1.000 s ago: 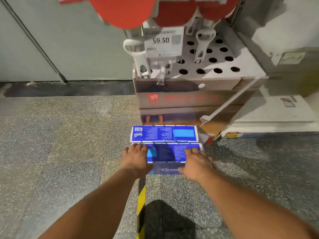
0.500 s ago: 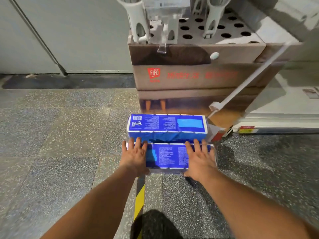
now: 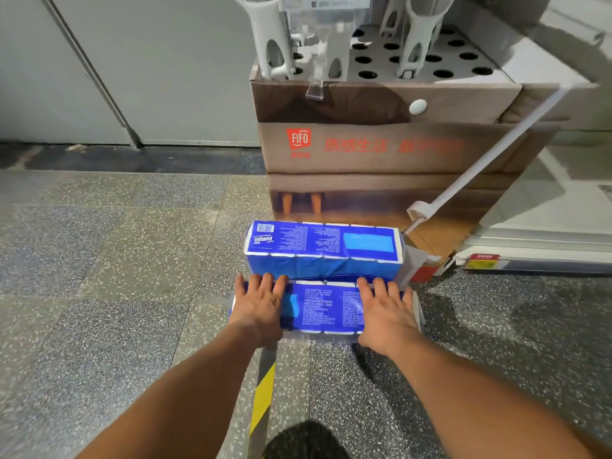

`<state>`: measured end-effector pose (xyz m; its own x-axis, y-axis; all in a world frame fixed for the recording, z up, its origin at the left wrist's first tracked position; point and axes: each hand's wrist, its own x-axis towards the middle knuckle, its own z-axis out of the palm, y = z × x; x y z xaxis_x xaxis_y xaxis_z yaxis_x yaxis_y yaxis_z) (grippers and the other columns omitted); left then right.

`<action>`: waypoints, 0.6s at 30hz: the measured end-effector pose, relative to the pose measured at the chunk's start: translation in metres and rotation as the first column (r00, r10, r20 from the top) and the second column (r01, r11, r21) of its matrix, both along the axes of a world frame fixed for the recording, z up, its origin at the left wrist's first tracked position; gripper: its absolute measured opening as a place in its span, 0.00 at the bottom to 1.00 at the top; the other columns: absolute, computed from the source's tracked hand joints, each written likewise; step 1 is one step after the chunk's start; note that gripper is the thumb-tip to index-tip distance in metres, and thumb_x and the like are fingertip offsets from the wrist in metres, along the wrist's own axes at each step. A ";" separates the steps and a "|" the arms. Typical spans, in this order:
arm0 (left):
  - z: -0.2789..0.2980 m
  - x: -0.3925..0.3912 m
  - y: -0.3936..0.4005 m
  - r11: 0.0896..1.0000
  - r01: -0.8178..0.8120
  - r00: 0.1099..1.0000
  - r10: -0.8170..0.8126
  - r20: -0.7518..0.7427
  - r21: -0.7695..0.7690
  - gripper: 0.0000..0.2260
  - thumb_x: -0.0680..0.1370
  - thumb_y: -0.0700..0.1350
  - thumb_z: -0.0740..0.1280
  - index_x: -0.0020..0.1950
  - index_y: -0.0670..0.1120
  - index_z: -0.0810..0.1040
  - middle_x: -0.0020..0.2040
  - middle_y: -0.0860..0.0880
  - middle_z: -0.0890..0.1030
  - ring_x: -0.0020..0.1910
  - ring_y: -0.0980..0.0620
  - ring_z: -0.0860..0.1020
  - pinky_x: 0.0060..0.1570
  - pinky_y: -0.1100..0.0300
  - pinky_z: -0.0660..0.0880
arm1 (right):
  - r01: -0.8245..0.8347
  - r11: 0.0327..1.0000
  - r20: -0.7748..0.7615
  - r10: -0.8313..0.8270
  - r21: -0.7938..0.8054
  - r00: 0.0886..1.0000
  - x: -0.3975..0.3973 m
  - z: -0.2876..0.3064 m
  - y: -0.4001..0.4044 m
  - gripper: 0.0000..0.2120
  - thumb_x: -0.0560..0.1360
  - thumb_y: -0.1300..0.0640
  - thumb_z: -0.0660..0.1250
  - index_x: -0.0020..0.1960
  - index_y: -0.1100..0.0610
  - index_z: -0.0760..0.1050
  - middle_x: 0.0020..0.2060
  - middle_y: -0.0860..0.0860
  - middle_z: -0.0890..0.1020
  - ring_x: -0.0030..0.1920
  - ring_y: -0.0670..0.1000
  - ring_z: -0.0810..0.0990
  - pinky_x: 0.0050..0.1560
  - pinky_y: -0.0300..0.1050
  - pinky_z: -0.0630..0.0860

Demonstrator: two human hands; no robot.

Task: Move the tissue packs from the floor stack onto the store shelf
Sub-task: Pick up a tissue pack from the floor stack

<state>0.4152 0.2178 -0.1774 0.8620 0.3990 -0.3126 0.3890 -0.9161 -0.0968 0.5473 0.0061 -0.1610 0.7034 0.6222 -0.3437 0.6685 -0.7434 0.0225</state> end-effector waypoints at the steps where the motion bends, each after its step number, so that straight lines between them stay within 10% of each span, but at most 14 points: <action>1: 0.003 0.001 0.002 1.000 -0.002 1.000 0.003 0.011 -0.008 0.45 0.71 0.62 0.68 0.80 0.50 0.46 0.69 0.46 0.63 0.72 0.42 0.60 0.75 0.35 0.46 | -0.001 1.000 0.006 0.001 0.012 1.000 0.001 0.003 0.000 0.58 0.65 0.39 0.77 0.80 0.53 0.44 0.71 0.55 0.64 0.72 0.59 0.62 0.75 0.63 0.54; 8: 0.093 -0.013 0.002 1.000 -0.005 1.000 0.005 0.001 -0.025 0.45 0.72 0.58 0.69 0.80 0.51 0.46 0.72 0.46 0.61 0.74 0.42 0.58 0.76 0.35 0.46 | 0.026 1.000 -0.023 -0.025 0.017 0.999 -0.018 0.093 -0.007 0.57 0.65 0.39 0.78 0.80 0.52 0.46 0.70 0.55 0.64 0.71 0.57 0.62 0.74 0.61 0.54; 18: 0.370 -0.069 -0.027 0.997 0.009 1.000 -0.011 -0.029 -0.082 0.45 0.69 0.55 0.69 0.80 0.52 0.48 0.72 0.46 0.62 0.73 0.42 0.59 0.76 0.36 0.48 | 0.041 0.999 -0.047 -0.041 -0.004 0.998 -0.077 0.362 -0.037 0.58 0.66 0.40 0.77 0.81 0.52 0.44 0.75 0.57 0.61 0.75 0.60 0.58 0.76 0.65 0.51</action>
